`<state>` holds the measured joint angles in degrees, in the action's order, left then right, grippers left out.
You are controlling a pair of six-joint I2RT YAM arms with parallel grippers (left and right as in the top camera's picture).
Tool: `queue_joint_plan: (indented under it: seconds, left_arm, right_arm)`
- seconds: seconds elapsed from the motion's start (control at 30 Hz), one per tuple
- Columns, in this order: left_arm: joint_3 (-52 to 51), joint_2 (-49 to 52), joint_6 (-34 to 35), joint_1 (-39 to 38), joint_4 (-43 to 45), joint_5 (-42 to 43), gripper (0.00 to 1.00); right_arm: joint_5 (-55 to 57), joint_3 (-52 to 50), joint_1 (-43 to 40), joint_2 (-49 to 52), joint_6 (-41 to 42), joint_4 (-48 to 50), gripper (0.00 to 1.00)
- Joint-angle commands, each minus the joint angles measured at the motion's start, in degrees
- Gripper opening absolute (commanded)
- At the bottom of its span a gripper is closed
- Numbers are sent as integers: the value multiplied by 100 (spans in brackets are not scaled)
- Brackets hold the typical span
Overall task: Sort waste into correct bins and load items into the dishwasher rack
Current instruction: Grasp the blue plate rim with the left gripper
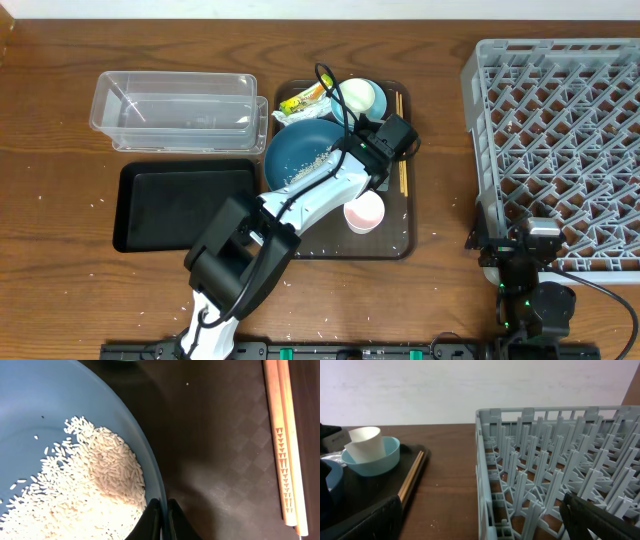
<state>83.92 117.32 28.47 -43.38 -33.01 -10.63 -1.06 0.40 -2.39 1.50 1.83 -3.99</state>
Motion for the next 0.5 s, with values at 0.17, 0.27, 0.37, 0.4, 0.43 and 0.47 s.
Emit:
queue_joint_plan:
  seconds: [0.17,0.27,0.37,0.4,0.43,0.47]
  left_arm:
    - [55,-420,-9,28,-109,-61,6]
    - [55,-514,-9,28,-109,-61,6]
    - [55,-546,-11,28,-111,-61,6]
    - [55,-546,-11,28,-116,-61,6]
    - [55,-546,-11,28,-120,-61,6]
    - [55,-546,-11,28,-122,-61,6]
  right_arm:
    - [20,-9,0,2,-63,-17,99]
    - [20,-11,0,2,-63,-17,99]
    - [20,-9,0,2,-63,-17,99]
    - [20,-9,0,2,-63,-20,99]
    - [20,-9,0,2,-63,-20,99]
    - [20,-9,0,2,-63,-17,99]
